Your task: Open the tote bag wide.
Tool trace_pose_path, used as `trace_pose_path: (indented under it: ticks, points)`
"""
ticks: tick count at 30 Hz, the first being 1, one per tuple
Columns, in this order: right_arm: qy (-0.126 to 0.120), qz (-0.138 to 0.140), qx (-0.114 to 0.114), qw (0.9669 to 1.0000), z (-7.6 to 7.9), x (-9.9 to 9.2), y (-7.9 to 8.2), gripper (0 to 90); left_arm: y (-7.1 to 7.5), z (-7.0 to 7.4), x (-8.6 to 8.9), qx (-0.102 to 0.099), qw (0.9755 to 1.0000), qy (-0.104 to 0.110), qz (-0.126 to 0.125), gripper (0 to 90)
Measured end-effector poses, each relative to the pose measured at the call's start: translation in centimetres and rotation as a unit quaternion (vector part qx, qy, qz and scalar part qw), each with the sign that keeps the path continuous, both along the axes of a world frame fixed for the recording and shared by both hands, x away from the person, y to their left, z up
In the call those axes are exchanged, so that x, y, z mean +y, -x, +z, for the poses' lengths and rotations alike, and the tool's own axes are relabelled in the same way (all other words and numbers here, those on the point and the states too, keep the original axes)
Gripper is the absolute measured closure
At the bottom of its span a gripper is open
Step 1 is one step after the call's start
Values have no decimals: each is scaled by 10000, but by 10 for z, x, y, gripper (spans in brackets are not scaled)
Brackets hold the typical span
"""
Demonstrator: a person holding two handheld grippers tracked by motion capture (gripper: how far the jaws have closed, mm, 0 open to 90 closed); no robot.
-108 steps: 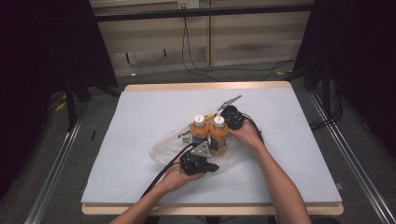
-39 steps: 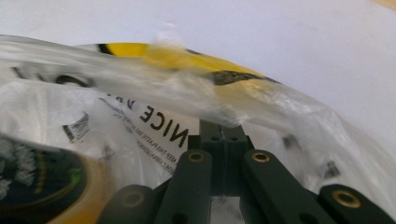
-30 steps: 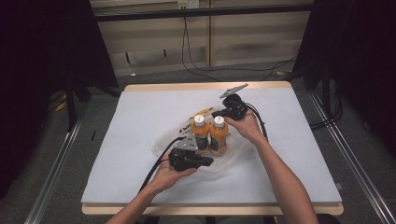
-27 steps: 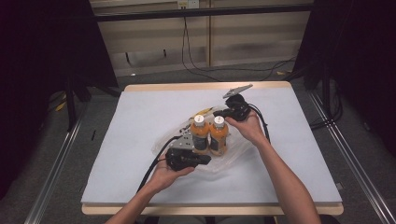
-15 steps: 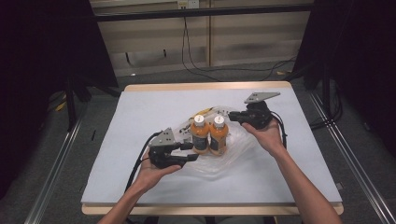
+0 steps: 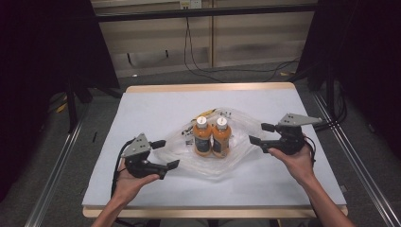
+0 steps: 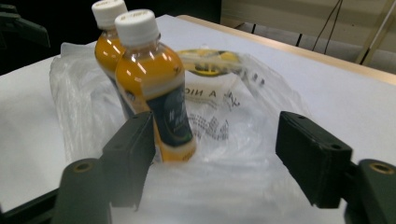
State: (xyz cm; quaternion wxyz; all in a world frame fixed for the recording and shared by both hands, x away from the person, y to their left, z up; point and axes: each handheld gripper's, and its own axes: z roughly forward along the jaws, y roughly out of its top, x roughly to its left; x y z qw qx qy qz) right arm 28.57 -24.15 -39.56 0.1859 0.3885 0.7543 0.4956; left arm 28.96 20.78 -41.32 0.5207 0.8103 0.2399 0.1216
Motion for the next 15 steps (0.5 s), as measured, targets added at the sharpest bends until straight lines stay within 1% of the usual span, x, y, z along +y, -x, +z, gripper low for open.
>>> trace_pose_path:
  ticks: [2, 3, 4, 5, 6, 7, 8, 9, 10, 11, 12, 14, 15]
  points:
    - [40, -133, -48, 9999, -3, -5, 11, 234, 2, -4, 12, 106, 9998, 43, 157, 96]
    - [44, -147, -18, 9999, -4, -8, 16, 222, 3, -6, 15, 155, 9997, 68, 203, 86]
    - [43, -167, -3, 9999, -5, -10, 19, 210, 4, -8, 21, 190, 9995, 12, 254, 74]
    - [77, -243, -31, 9997, -6, -13, 24, 191, 5, -9, 24, 220, 9993, 8, 302, 68]
    - [79, -292, -32, 9995, -8, -15, 27, 184, 7, -10, 30, 221, 9990, 1, 380, 68]
    - [86, -366, -35, 9993, -10, -19, 32, 179, 8, -12, 35, 215, 9990, -34, 389, 59]
    - [82, -443, -65, 9990, -12, -22, 36, 160, 11, -13, 39, 235, 9986, -18, 470, 51]
    - [44, -501, -71, 9987, -14, -26, 40, 150, 12, -14, 42, 245, 9982, -18, 539, 51]
    - [-12, -534, -51, 9986, -16, -28, 43, 145, 14, -17, 48, 225, 9981, -12, 570, 46]
    - [-61, -614, -80, 9981, -18, -33, 47, 135, 15, -19, 54, 224, 9980, 16, 589, 33]
    - [-58, -684, -99, 9976, -21, -35, 50, 122, 16, -21, 58, 256, 9974, 37, 678, 30]
    - [-79, -816, -102, 9966, -26, -41, 55, 111, 18, -26, 64, 261, 9966, 48, 784, 30]
    - [-121, -855, -85, 9962, -28, -43, 57, 109, 19, -29, 68, 262, 9960, 13, 853, 29]
